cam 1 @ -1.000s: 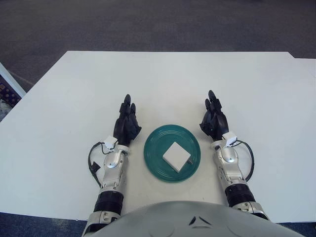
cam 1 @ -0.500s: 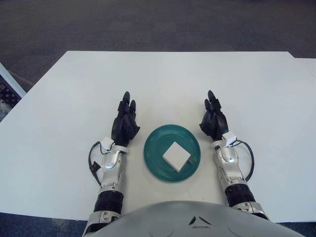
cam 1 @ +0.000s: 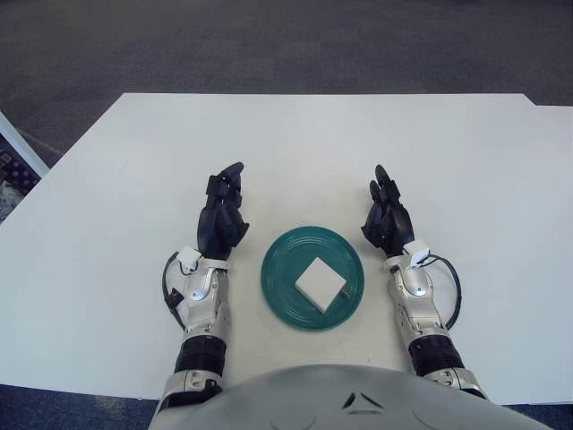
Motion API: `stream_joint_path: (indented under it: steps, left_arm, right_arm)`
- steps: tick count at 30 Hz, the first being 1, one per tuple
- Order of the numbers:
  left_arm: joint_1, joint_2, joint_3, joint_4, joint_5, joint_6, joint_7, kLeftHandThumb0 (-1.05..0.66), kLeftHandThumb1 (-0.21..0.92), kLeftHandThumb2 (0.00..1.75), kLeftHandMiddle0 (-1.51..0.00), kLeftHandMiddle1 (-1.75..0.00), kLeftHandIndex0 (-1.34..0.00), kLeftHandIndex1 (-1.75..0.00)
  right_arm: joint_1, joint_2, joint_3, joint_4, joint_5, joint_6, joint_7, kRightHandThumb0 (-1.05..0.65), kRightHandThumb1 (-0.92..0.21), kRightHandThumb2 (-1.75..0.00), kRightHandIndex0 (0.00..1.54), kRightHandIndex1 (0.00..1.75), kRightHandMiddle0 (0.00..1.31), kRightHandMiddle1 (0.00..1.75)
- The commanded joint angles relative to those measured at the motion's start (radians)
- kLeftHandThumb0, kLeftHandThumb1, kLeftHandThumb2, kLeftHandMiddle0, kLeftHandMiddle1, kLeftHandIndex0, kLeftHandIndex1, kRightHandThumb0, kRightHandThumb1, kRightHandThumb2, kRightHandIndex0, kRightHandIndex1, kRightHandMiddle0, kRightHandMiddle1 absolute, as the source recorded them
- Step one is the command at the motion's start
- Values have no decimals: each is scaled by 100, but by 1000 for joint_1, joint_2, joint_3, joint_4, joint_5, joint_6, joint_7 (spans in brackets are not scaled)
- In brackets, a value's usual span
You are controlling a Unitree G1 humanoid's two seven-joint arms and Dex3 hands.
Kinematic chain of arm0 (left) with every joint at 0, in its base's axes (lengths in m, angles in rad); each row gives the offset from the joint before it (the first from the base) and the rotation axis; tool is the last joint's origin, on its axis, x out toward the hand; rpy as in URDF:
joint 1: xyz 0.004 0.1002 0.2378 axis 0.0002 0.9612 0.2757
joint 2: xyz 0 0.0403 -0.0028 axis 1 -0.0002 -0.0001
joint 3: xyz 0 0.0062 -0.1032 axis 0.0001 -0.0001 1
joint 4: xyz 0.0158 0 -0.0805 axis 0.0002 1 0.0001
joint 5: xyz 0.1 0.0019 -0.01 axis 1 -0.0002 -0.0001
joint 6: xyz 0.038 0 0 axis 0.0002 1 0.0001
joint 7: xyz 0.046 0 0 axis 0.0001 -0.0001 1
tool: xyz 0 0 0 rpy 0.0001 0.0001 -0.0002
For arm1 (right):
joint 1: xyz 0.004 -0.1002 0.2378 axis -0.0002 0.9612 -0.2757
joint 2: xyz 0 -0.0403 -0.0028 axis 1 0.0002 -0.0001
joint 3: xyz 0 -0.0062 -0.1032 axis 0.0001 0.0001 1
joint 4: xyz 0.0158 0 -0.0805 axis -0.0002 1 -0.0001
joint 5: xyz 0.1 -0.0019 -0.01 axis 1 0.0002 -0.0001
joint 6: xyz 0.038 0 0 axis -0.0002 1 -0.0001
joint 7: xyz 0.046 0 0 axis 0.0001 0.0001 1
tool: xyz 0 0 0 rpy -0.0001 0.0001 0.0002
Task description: Put the charger into the plate.
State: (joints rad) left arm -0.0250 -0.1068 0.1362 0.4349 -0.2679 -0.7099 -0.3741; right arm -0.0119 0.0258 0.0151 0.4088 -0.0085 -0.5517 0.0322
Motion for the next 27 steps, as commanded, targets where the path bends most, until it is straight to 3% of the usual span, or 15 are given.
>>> stream_joint_path:
  steps: [1,5,11,16,18,19,27]
  left_arm:
    - [92,-20,14,197,2,-86,-19,-105,92,72,-12,-1,-5,-166]
    - [83,-18,16,216,7,-115,-24,-105,92,71,-12,-1,-3,-170]
    - [82,-24,21,214,11,-110,-4,-105,92,74,-7,-1,0,-146]
    - [73,-36,34,228,-7,-99,-4,-105,92,75,-5,-1,0,-141]
    - [75,-41,39,223,-3,-86,13,-105,92,78,-2,0,0,-107]
    - [77,-43,43,220,0,-83,23,-105,92,78,-2,0,0,-102]
    - [69,-62,55,218,-42,-76,-2,-105,92,79,-4,-1,-2,-124]
  right_arm:
    - [127,-19,-7,75,-6,5,7,-94,-92,-98,0,0,0,11]
    - [127,-21,-8,77,-3,1,12,-94,-92,-98,0,0,0,9]
    - [132,-20,-11,68,7,8,22,-94,-92,-99,0,0,0,8]
    - [138,-15,-14,61,14,12,29,-93,-92,-98,0,0,0,8]
    - [138,-13,-14,60,12,12,28,-93,-92,-98,0,0,0,9]
    - [138,-13,-14,60,10,11,27,-93,-92,-98,0,0,0,9]
    - [137,-11,-15,61,-1,16,15,-93,-92,-97,0,0,0,10]
